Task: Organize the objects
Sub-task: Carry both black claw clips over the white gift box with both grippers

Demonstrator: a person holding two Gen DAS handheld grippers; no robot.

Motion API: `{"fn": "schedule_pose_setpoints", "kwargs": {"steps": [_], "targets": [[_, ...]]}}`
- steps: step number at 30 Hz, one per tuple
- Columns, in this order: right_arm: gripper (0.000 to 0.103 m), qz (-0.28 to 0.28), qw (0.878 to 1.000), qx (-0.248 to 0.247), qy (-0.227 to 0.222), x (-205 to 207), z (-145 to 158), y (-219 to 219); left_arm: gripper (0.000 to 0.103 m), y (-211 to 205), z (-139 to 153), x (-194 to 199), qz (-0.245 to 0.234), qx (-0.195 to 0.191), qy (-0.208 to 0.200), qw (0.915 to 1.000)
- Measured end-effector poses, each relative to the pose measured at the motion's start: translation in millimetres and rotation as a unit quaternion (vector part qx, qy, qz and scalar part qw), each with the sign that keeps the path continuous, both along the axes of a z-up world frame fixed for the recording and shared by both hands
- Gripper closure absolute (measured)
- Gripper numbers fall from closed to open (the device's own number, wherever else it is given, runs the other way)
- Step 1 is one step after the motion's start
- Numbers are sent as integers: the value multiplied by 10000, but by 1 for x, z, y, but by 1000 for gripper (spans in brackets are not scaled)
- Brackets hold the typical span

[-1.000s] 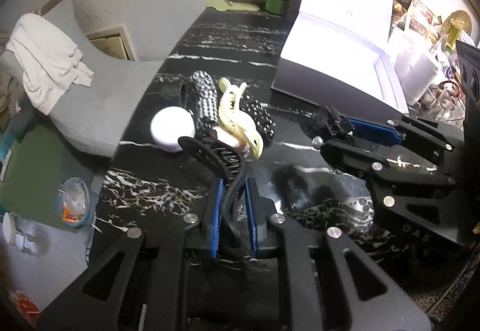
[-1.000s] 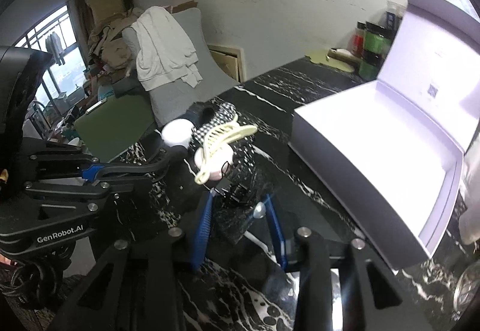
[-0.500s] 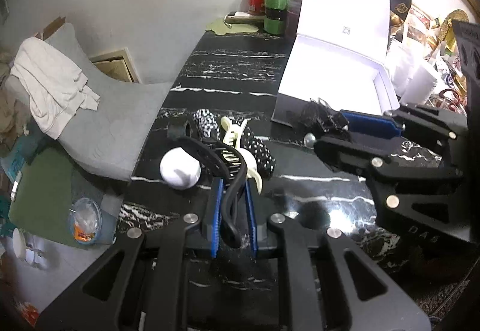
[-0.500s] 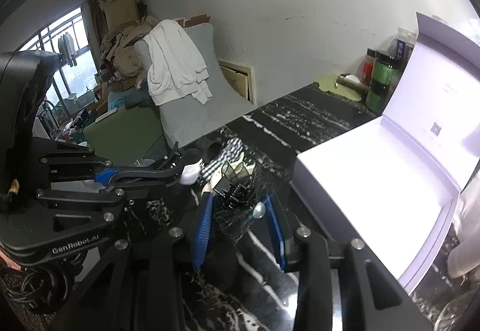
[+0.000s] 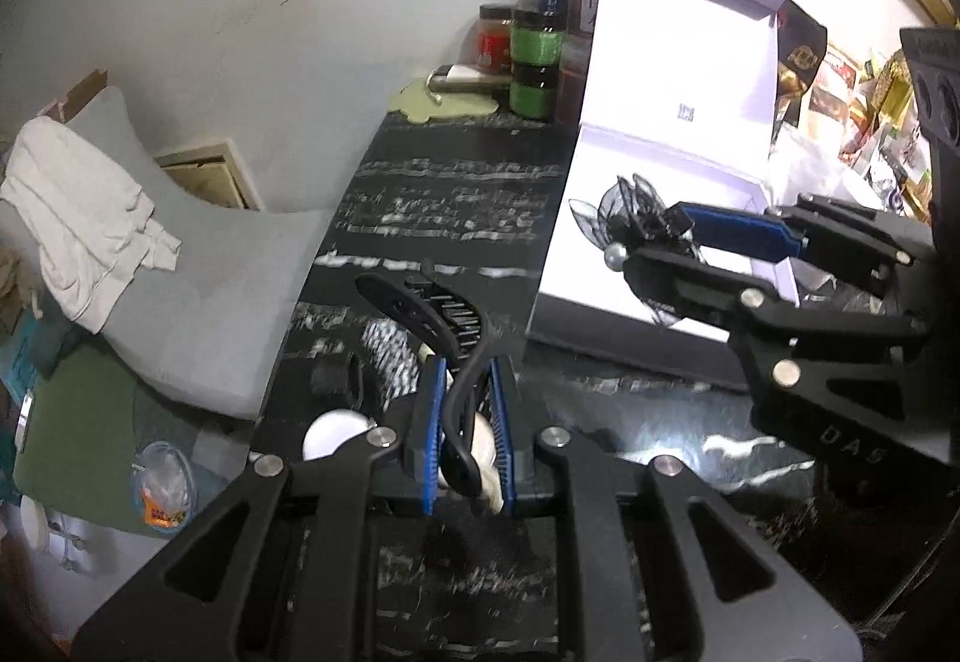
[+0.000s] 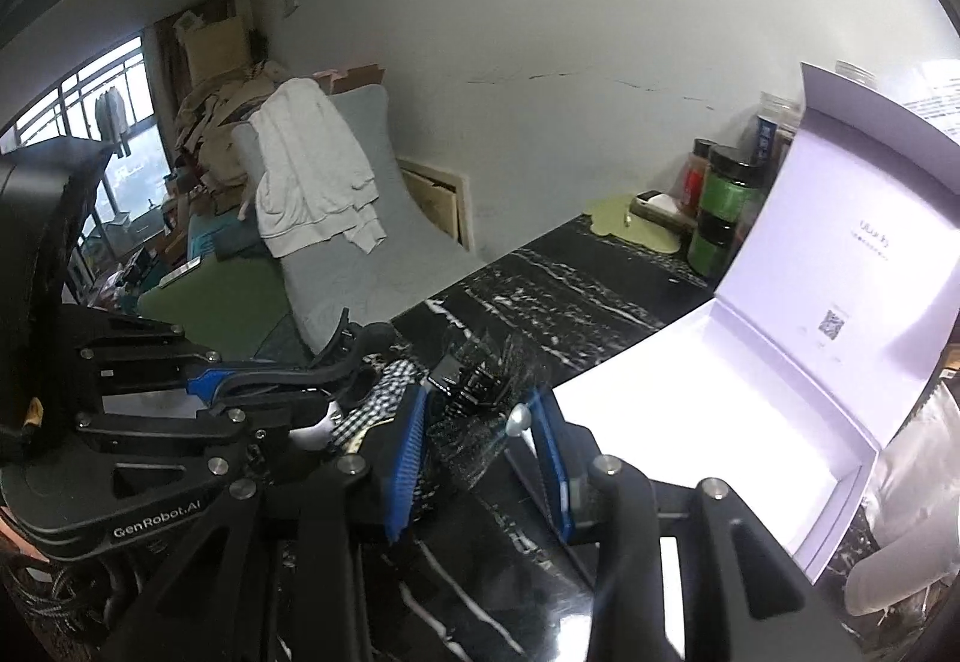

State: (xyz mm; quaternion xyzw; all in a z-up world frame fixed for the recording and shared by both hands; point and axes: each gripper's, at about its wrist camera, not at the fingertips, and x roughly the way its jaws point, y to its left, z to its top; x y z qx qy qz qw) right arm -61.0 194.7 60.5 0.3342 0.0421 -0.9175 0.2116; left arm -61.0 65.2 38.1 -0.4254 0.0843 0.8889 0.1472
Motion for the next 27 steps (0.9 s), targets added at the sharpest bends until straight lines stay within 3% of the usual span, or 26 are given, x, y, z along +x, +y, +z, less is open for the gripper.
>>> {"fn": "schedule_pose_setpoints", "kwargs": {"steps": [19, 27], "targets": [[68, -453, 9989, -45, -59, -63, 5, 52, 89, 59, 11, -70, -434, -161, 139, 9988], [68, -933, 9952, 164, -264, -84, -9, 86, 89, 93, -8, -98, -622, -210, 88, 9978]]}}
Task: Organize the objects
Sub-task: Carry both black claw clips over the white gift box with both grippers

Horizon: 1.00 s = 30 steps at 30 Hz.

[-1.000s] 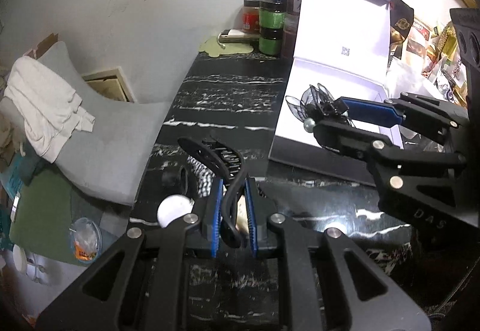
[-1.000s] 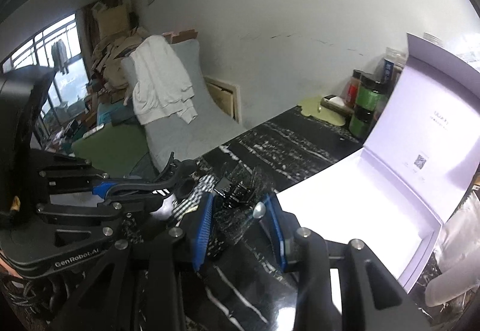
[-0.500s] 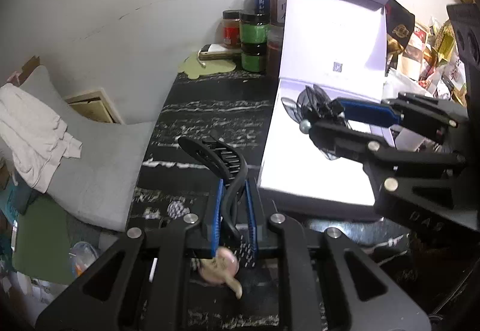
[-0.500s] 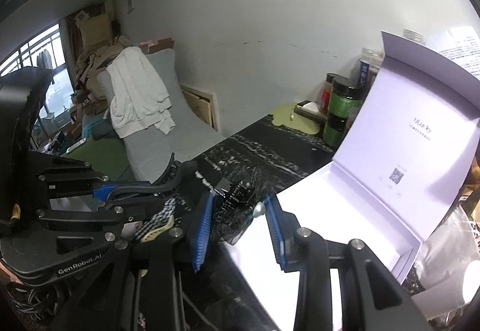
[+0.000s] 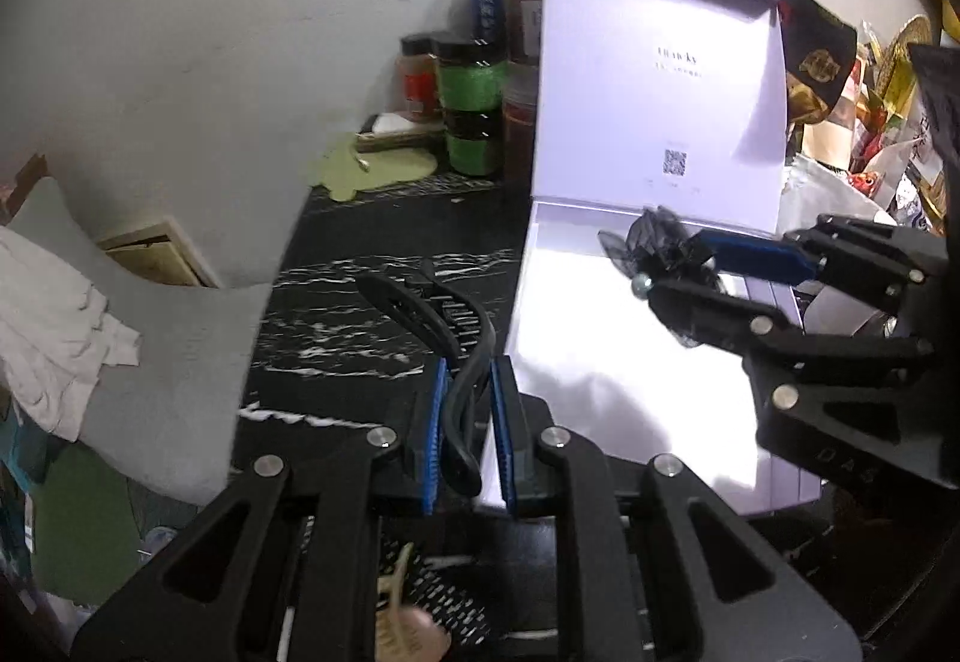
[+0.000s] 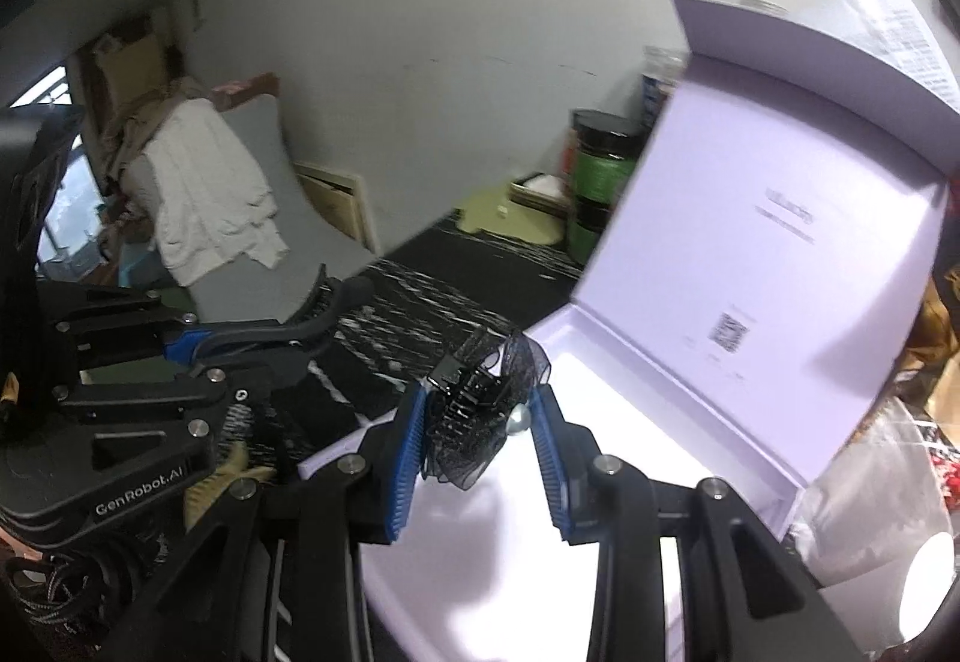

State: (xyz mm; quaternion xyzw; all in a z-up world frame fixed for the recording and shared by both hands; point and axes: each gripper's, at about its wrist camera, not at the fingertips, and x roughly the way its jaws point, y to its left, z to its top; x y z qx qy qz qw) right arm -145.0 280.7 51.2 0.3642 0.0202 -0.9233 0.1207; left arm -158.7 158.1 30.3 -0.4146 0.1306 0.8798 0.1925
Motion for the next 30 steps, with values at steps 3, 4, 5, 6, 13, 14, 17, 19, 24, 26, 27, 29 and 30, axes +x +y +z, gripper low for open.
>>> {"fn": "schedule_pose_setpoints", "kwargs": {"steps": [3, 4, 5, 6, 13, 14, 17, 19, 24, 26, 27, 29, 30], "targets": [[68, -184, 9997, 121, -54, -5, -4, 14, 89, 12, -9, -8, -68, 8, -96, 9999], [68, -216, 9996, 164, -63, -6, -5, 17, 89, 16, -11, -9, -91, -21, -108, 9999], [68, -239, 9995, 206, -74, -7, -6, 20, 89, 22, -14, -12, -133, -35, -125, 9998], [68, -255, 9994, 221, -85, -8, -6, 23, 89, 26, -16, -14, -159, -38, -148, 9998], [68, -581, 9976, -60, -367, -20, -17, 52, 89, 52, -32, -31, -277, -38, -349, 9990], [68, -599, 9973, -96, -412, -21, -19, 55, 89, 57, -35, -33, -282, -65, -383, 9988], [67, -669, 9962, -188, -518, -25, -24, 61, 89, 65, -42, -38, -326, -88, -495, 9982], [67, -648, 9958, -224, -608, -27, -28, 64, 89, 70, -47, -39, -356, -61, -560, 9978], [67, -623, 9948, -332, -728, -30, -33, 74, 89, 83, -55, -43, -358, -16, -696, 9969], [67, -575, 9947, -340, -778, -31, -35, 77, 89, 88, -56, -42, -364, -72, -656, 9972], [67, -561, 9947, -315, -797, -31, -37, 78, 89, 90, -56, -42, -373, -60, -669, 9970], [67, -555, 9942, -301, -873, -33, -41, 82, 89, 93, -57, -42, -403, -16, -708, 9967], [67, -582, 9937, -315, -901, -34, -42, 84, 89, 95, -57, -42, -417, -14, -711, 9966]]}}
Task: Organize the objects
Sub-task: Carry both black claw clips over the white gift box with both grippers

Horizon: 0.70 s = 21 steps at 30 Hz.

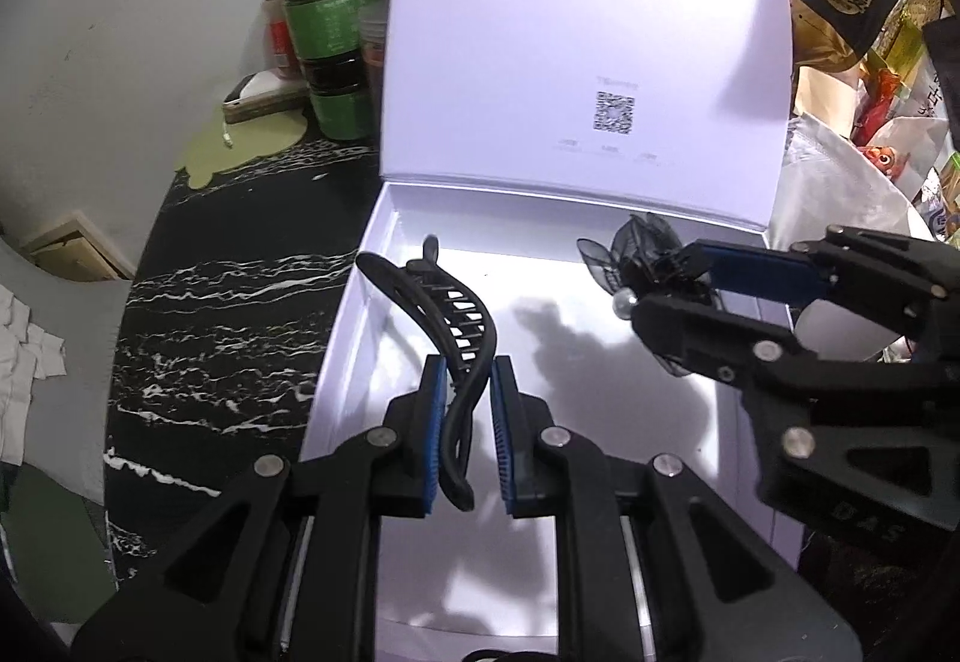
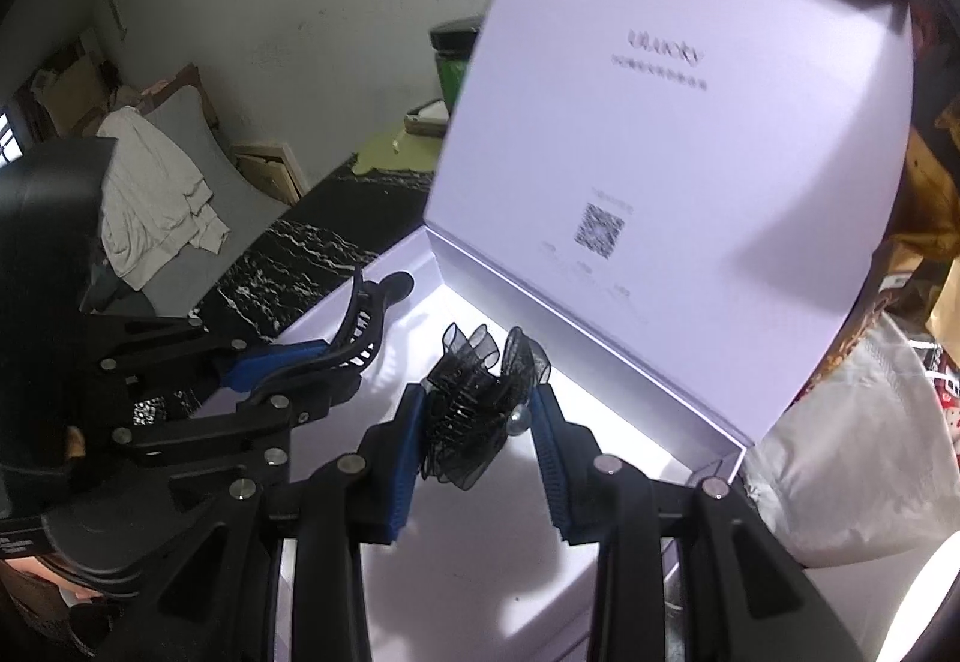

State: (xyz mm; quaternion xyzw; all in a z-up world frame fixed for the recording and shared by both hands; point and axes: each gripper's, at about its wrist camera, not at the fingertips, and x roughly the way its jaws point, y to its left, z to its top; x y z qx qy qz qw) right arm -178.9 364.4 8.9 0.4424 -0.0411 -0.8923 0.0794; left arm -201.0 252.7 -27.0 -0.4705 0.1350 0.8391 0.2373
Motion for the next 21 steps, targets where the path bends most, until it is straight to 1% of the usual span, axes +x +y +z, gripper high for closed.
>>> {"fn": "schedule_pose_setpoints", "kwargs": {"steps": [4, 7, 9, 14, 21], "targets": [[67, 10, 9999, -86, -107, -5, -7, 4, 89, 5, -5, -4, -39, -28, -52, 10000], [67, 29, 9996, -162, -224, -7, -14, 6, 89, 6, -10, -10, -48, -64, -165, 9998], [67, 21, 9994, -197, -295, -10, -19, 6, 89, 6, -11, -12, -61, -132, -171, 9997], [67, -60, 9987, -180, -475, -14, -31, 8, 89, 8, -16, -19, -93, -237, -335, 9991], [67, -149, 9982, -165, -564, -17, -38, 11, 89, 8, -18, -23, -73, -241, -392, 9989]]}}
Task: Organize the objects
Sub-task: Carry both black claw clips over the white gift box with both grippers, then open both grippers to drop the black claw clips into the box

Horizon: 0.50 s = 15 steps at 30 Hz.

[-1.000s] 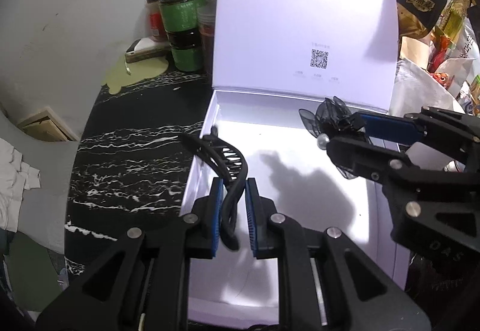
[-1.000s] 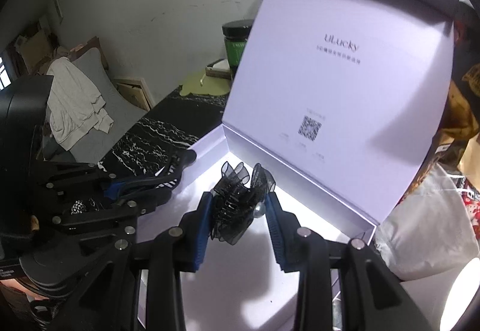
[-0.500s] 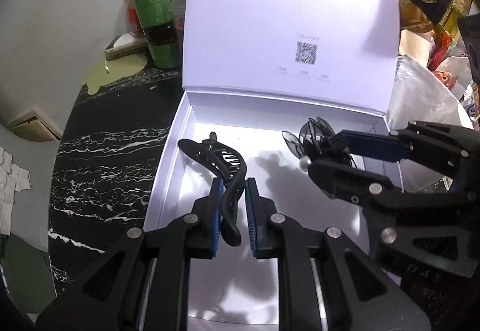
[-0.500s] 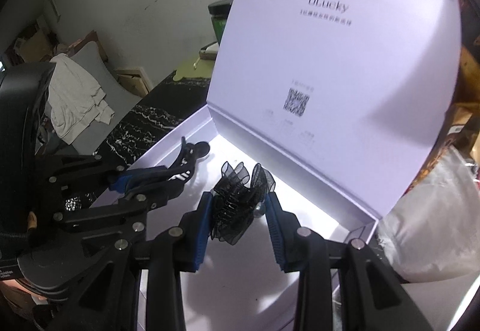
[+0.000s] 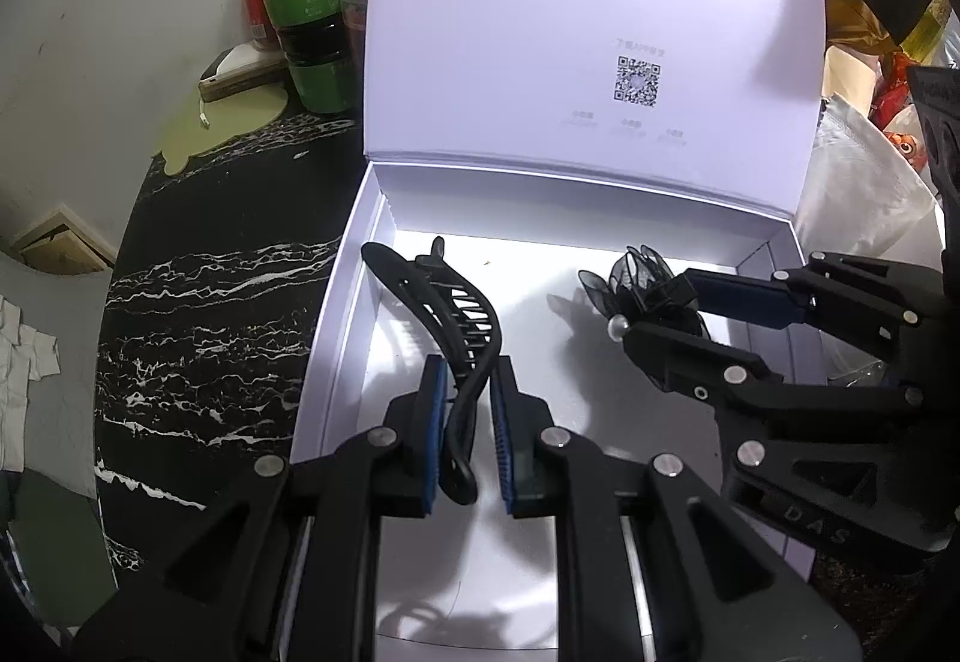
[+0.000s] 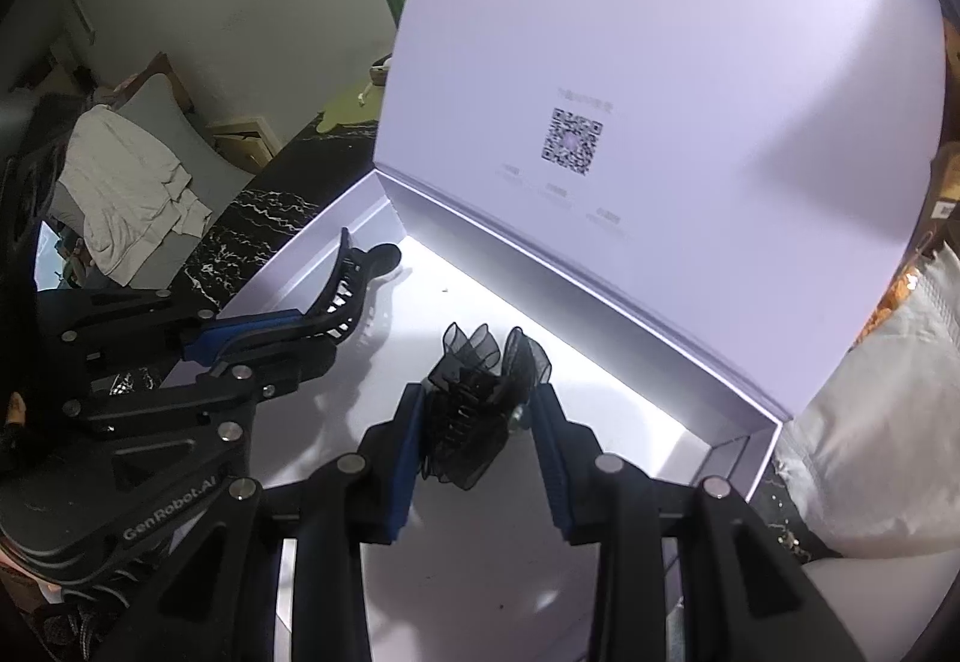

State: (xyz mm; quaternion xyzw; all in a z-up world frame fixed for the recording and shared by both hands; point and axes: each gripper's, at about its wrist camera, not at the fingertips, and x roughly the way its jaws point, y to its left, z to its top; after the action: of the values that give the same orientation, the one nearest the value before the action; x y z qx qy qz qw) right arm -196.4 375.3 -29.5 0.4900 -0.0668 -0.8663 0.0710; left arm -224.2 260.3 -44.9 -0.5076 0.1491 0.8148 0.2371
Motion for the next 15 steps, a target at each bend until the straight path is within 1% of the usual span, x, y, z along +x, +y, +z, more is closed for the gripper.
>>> {"fn": "schedule_pose_setpoints", "kwargs": {"steps": [11, 15], "targets": [[66, -93, 9999, 44, -130, -6, -9, 3, 88, -3, -3, -3, 148, 8, -88, 9999], [63, -117, 9997, 29, -213, -8, -13, 3, 88, -3, -2, -2, 152, -17, -48, 9999]]}}
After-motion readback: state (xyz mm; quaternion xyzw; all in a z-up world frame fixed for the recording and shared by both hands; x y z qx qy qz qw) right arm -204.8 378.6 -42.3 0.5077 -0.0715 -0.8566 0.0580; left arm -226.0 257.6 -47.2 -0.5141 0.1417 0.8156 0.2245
